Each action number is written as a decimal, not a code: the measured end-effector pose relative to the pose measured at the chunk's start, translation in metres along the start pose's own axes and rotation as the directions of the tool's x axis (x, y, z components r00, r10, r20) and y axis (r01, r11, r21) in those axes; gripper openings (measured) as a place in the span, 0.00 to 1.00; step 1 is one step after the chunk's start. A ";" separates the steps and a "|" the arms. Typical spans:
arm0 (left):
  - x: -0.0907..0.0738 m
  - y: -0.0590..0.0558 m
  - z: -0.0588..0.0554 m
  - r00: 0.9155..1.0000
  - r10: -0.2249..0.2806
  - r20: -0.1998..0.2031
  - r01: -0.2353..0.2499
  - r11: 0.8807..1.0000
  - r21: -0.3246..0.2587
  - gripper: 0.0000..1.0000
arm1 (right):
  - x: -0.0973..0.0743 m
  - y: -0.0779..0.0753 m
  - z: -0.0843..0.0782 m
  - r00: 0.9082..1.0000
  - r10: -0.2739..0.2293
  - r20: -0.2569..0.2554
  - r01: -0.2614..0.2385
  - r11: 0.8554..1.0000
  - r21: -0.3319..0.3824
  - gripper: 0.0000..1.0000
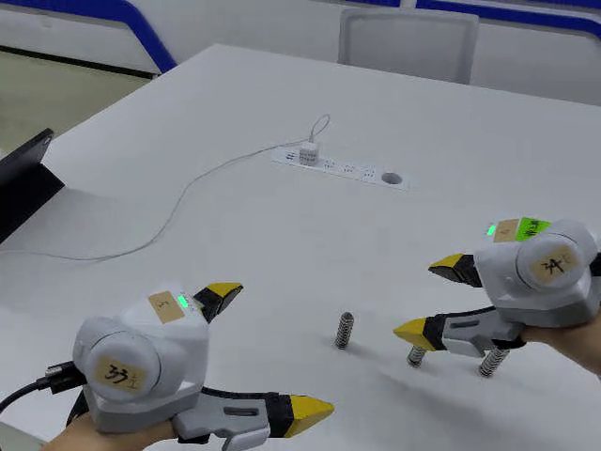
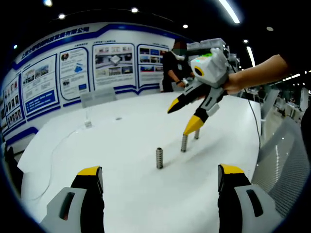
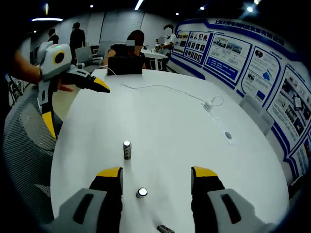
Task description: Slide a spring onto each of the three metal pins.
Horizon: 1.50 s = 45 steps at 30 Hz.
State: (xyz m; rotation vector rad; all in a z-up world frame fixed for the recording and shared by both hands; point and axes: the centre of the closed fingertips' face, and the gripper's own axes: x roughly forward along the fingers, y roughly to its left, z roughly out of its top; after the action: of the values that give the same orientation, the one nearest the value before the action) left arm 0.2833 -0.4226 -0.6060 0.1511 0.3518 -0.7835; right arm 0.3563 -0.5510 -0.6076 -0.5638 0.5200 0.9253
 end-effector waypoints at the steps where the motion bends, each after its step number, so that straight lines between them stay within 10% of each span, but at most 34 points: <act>1: 0.000 0.000 0.000 1.000 0.004 0.003 -0.004 1.000 -0.006 1.00 | -0.007 -0.002 -0.001 1.000 -0.018 0.012 0.018 1.000 0.013 0.59; 13: -0.002 0.004 -0.005 0.999 0.030 0.019 -0.028 0.997 -0.066 1.00 | -0.059 -0.024 -0.033 0.976 -0.213 0.048 0.202 0.965 0.168 0.72; 16: -0.002 0.003 -0.006 0.999 0.028 0.016 -0.027 0.997 -0.075 1.00 | -0.076 -0.027 -0.046 0.957 -0.289 0.026 0.270 0.920 0.286 0.76; 20: -0.003 -0.001 -0.004 0.999 0.022 0.024 -0.021 0.998 -0.065 1.00 | -0.093 -0.023 -0.059 0.940 -0.341 0.022 0.321 0.902 0.289 0.78; 27: -0.004 0.002 -0.002 0.999 0.041 0.026 -0.040 0.998 -0.054 1.00 | -0.114 -0.012 -0.095 0.909 -0.416 -0.021 0.388 0.826 0.409 0.81; 30: -0.006 0.006 0.000 0.997 0.060 0.038 -0.058 0.996 -0.064 1.00 | -0.121 -0.007 -0.107 0.887 -0.460 -0.039 0.430 0.794 0.431 0.83; 35: -0.007 0.009 -0.002 0.997 0.072 0.032 -0.070 0.995 -0.070 1.00 | -0.136 0.001 -0.120 0.829 -0.557 -0.038 0.492 0.696 0.524 0.84; 42: -0.006 0.008 -0.003 0.998 0.063 0.031 -0.060 0.994 -0.095 1.00 | -0.149 0.013 -0.131 0.782 -0.624 -0.007 0.513 0.636 0.576 0.85; 45: -0.007 0.011 -0.003 0.997 0.075 0.035 -0.071 0.992 -0.104 1.00 | -0.147 0.015 -0.141 0.781 -0.621 -0.067 0.548 0.630 0.550 0.85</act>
State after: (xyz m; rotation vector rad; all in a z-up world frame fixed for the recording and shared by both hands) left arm 0.2860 -0.4092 -0.6063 0.0515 0.3474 -0.6933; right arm 0.2453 -0.7219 -0.6213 -0.1157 0.4110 0.1463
